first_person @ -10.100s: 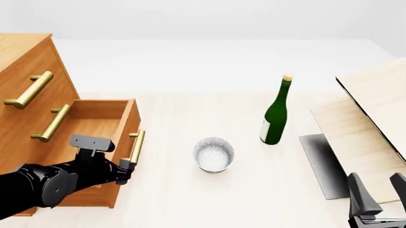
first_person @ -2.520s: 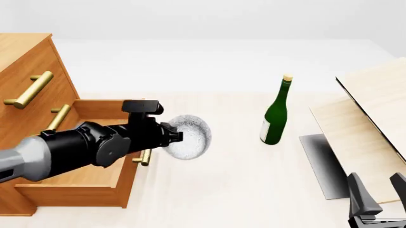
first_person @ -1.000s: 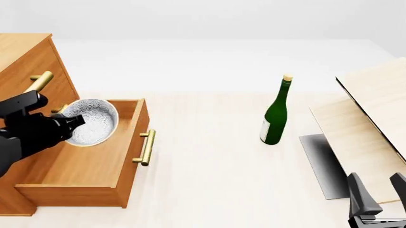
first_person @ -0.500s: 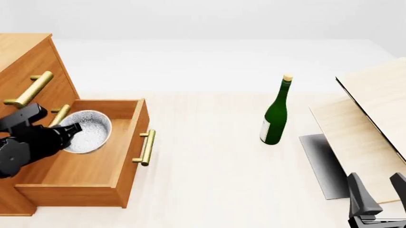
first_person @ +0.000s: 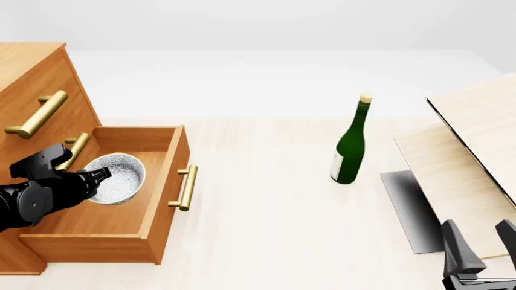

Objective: Put the bowl in the bottom drawer of the cabinet and close it.

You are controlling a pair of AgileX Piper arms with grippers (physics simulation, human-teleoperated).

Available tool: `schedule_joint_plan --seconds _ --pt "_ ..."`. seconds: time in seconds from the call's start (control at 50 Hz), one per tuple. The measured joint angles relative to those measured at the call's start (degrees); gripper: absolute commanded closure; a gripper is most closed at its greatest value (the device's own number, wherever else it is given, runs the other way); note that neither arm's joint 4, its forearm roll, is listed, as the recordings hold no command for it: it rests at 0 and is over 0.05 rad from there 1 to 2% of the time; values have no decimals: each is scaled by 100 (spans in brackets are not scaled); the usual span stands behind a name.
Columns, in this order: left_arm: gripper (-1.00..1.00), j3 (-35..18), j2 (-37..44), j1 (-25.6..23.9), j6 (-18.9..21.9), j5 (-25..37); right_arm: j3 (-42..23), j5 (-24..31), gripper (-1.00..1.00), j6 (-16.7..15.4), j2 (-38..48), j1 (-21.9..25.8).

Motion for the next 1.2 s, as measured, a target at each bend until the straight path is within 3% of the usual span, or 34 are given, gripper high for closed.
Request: schedule_joint_plan --seconds 0.94,0.96,1.2 --pt "100 178 758 134 228 -590 0 0 -100 0 -1 0" --pt "-100 179 759 133 234 -596 0 0 -100 0 -1 0" --pt "-100 181 788 81 262 -660 0 0 -100 0 0 0"
